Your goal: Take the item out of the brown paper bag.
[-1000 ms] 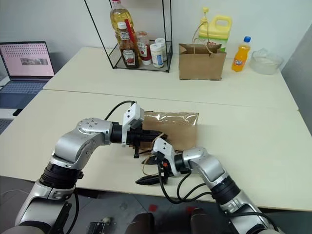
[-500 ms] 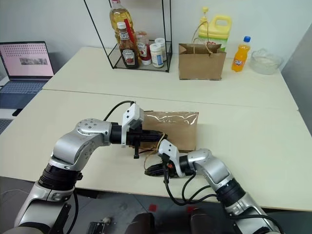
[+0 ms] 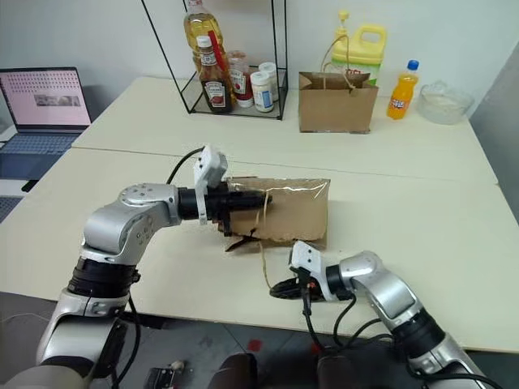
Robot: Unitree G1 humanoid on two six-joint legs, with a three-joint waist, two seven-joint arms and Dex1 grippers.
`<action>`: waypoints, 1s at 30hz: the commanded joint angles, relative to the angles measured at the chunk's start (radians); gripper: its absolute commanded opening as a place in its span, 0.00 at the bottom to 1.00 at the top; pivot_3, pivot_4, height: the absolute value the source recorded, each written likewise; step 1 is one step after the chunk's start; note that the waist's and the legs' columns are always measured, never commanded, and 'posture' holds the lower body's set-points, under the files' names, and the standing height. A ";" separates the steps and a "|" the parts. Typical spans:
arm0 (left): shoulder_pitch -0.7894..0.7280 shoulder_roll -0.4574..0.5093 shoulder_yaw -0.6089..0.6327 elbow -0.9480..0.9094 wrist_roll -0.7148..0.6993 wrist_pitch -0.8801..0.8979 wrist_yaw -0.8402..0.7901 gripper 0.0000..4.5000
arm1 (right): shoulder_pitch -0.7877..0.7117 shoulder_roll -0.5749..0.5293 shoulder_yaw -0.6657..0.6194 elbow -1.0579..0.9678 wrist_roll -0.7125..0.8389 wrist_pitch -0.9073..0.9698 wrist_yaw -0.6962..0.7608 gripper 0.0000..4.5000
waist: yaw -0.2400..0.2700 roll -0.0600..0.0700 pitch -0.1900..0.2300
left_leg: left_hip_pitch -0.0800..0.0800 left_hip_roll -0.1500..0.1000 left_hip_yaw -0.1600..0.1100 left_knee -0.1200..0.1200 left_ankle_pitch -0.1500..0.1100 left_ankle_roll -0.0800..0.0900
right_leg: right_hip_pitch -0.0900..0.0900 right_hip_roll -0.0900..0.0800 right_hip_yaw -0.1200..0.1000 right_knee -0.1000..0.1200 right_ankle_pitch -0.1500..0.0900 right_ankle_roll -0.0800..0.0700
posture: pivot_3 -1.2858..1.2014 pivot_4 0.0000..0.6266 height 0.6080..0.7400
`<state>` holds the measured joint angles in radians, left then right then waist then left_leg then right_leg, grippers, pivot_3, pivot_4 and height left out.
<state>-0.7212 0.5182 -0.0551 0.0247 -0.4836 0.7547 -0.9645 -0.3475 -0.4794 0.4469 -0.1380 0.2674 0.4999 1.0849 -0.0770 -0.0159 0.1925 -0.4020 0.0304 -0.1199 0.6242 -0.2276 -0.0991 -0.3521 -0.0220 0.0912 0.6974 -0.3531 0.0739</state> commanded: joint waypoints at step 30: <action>-0.259 -0.024 0.143 0.065 -0.092 0.061 0.102 0.00 | 0.092 -0.067 -0.284 -0.300 0.141 0.151 -0.164 0.92 | 0.005 -0.001 0.000 | 0.000 0.000 0.000 0.000 0.000 0.000 | 0.000 0.000 0.000 -0.001 0.001 0.001 | 0.52 0.24 1.00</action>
<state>-0.9726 0.4853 0.0761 0.1241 -0.5519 0.8215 -0.8475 -0.2650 -0.5378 0.2219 -0.3520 0.3496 0.6069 0.9471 -0.0715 -0.0164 0.1930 -0.4024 0.0303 -0.1201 0.6239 -0.2273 -0.0996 -0.3521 -0.0221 0.0910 0.6966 -0.3525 0.0748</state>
